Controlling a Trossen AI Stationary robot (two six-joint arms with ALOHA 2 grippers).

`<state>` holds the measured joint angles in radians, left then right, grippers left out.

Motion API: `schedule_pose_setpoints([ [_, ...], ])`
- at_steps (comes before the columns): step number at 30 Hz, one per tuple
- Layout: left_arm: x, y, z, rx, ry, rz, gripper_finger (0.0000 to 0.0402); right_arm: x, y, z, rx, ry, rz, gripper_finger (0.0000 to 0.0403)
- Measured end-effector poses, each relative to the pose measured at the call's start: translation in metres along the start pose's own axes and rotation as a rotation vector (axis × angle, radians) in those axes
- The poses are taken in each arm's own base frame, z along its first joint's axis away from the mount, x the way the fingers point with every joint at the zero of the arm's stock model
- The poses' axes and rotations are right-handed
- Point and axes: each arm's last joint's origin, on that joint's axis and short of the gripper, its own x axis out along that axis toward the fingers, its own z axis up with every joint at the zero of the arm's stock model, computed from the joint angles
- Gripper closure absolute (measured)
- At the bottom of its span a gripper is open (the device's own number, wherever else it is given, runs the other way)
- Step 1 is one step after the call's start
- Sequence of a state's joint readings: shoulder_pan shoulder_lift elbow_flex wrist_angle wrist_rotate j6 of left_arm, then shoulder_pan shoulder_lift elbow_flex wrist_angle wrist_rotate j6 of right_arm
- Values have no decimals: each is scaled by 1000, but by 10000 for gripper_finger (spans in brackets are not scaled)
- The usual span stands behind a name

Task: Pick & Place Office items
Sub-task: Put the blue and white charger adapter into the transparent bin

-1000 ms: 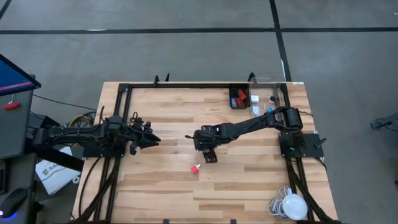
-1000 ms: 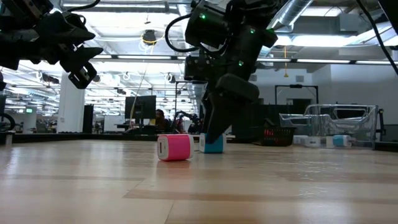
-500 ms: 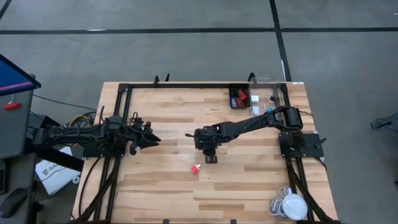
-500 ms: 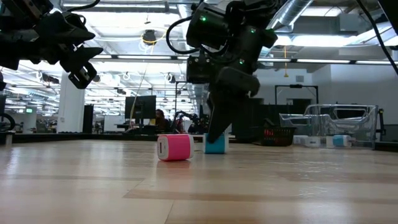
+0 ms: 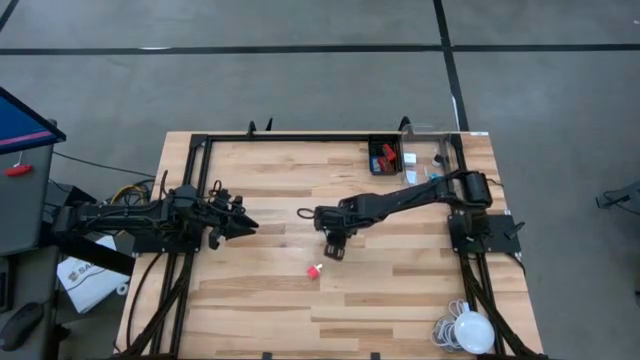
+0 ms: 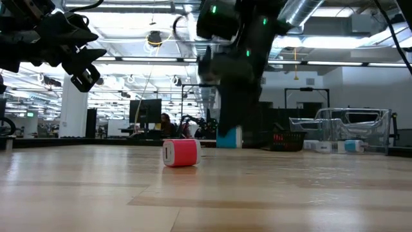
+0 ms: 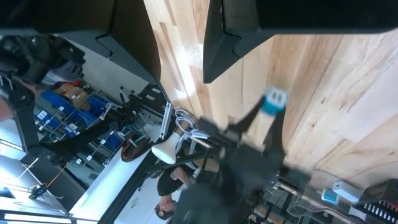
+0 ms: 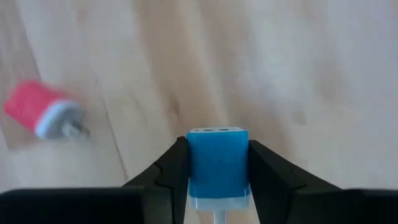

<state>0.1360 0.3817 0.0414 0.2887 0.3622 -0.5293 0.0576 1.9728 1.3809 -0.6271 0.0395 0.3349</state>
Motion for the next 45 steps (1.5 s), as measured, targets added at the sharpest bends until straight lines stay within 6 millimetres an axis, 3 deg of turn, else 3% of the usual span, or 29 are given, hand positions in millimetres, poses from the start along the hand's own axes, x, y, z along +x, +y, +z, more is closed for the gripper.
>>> schedule_pose_setpoints([
  [3, 0, 0, 0, 2, -5, -2, 284, -22, -8, 3, 133, -36, -75, 283],
  [8, 0, 0, 1, 2, -6, -3, 284, -59, -40, -3, 343, -47, -271, 283],
  [15, 0, 0, 1, 3, -8, 0, 284, -103, -101, -38, 576, 1, -457, 283],
  [22, 0, 0, 1, 3, -8, 0, 284, -111, -157, -88, 779, 40, -528, 283],
  [26, 0, 0, 1, 3, -8, -1, 284, -117, -179, -105, 864, -10, -534, 283],
  [35, 0, 0, 1, 3, -6, -3, 284, -154, -198, -107, 959, -288, -462, 283],
  [45, 0, 0, 1, 3, -6, -4, 284, -161, -224, -126, 1016, -197, -621, 283],
])
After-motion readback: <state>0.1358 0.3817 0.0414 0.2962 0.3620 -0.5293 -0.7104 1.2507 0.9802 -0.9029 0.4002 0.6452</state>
